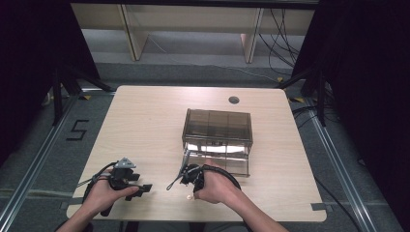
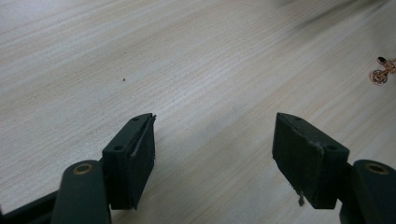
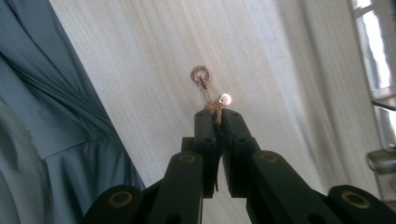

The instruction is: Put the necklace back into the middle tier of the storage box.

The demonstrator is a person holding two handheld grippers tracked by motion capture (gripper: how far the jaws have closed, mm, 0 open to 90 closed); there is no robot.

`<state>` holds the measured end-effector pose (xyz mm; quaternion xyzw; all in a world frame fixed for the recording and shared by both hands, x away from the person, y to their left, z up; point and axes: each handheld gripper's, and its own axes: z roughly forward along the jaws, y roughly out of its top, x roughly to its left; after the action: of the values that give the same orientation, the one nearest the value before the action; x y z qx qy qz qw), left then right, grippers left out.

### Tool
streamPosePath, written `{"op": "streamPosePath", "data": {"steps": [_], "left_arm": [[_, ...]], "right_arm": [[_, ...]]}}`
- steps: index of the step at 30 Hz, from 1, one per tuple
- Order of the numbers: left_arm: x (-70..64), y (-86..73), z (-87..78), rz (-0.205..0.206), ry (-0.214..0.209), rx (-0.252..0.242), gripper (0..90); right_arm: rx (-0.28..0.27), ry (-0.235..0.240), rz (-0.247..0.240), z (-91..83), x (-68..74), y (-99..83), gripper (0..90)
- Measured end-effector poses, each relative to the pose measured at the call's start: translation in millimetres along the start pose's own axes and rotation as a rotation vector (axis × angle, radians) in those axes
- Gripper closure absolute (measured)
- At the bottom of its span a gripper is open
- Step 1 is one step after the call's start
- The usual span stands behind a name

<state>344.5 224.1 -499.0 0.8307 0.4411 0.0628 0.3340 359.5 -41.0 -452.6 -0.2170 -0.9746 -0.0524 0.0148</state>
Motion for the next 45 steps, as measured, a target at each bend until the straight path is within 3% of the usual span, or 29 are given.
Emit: {"op": "streamPosePath", "data": {"steps": [2,3,4,5,8,13,15,18,20,23,29,30,31,33,34,39,41,42,45], "left_arm": [[0.0,0.0,-0.1,0.001,-0.001,0.0,29.6],[0.0,0.0,-0.1,0.001,-0.001,0.0,29.6],[0.1,0.0,0.0,0.001,0.0,0.001,29.6],[0.0,0.1,0.0,0.001,0.0,0.001,29.6],[-0.1,0.1,0.0,0.002,-0.001,0.001,29.6],[-0.3,-0.1,0.4,0.0,-0.002,0.002,29.6],[0.4,-0.1,0.9,-0.002,-0.016,0.003,29.6],[-0.2,-0.2,0.6,-0.003,-0.002,0.002,29.6],[0.6,-0.4,1.1,-0.005,-0.016,0.0,29.6],[0.0,-0.3,0.6,-0.003,0.0,0.003,29.6],[1.1,-0.3,1.3,-0.007,-0.015,0.01,29.6],[1.3,-0.3,1.5,-0.005,-0.015,0.011,29.6],[1.2,-0.5,1.5,-0.008,-0.013,0.01,29.6],[1.1,-0.5,2.1,-0.013,-0.015,0.004,29.6],[1.2,-0.5,2.2,-0.014,-0.015,0.005,29.6],[1.7,-0.6,2.5,-0.013,-0.016,0.007,29.6],[1.7,-0.6,2.4,-0.013,-0.015,0.009,29.6],[1.6,-0.5,2.2,-0.013,-0.013,0.012,29.6],[1.8,-0.8,2.4,-0.014,-0.015,0.009,29.6]], "right_arm": [[-0.003,0.002,0.009,-4.1,-0.7,-1.1,86.0],[-0.016,0.008,-0.013,-5.4,-3.2,-2.0,86.0],[-0.009,0.017,0.007,-8.5,-2.5,-2.1,86.0],[-0.038,0.047,0.021,-7.9,-3.1,-3.3,86.0],[-0.001,0.016,0.041,-16.9,-3.0,-4.6,86.0],[0.001,0.018,0.054,-22.3,-3.7,-6.9,86.0],[0.01,0.027,0.092,-25.5,-3.9,-9.1,86.0],[0.012,0.038,0.11,-27.1,-4.3,-10.8,86.0],[0.009,0.043,0.123,-28.4,-5.0,-11.9,86.0],[0.009,0.043,0.123,-31.0,-7.5,-13.5,86.0],[0.016,0.046,0.134,-35.4,-10.8,-17.0,86.0],[0.023,0.04,0.171,-37.4,-10.6,-18.6,86.0],[0.014,0.049,0.144,-37.3,-12.5,-18.7,86.0],[0.025,0.038,0.138,-38.9,-14.3,-19.5,86.0],[0.027,0.041,0.158,-39.3,-14.3,-19.8,86.0],[0.012,0.049,0.151,-40.9,-17.5,-22.2,86.0],[0.023,0.053,0.183,-42.0,-16.1,-22.5,86.0],[0.031,0.042,0.164,-42.8,-17.7,-22.7,86.0],[0.023,0.046,0.171,-44.2,-18.7,-23.9,86.1]]}}
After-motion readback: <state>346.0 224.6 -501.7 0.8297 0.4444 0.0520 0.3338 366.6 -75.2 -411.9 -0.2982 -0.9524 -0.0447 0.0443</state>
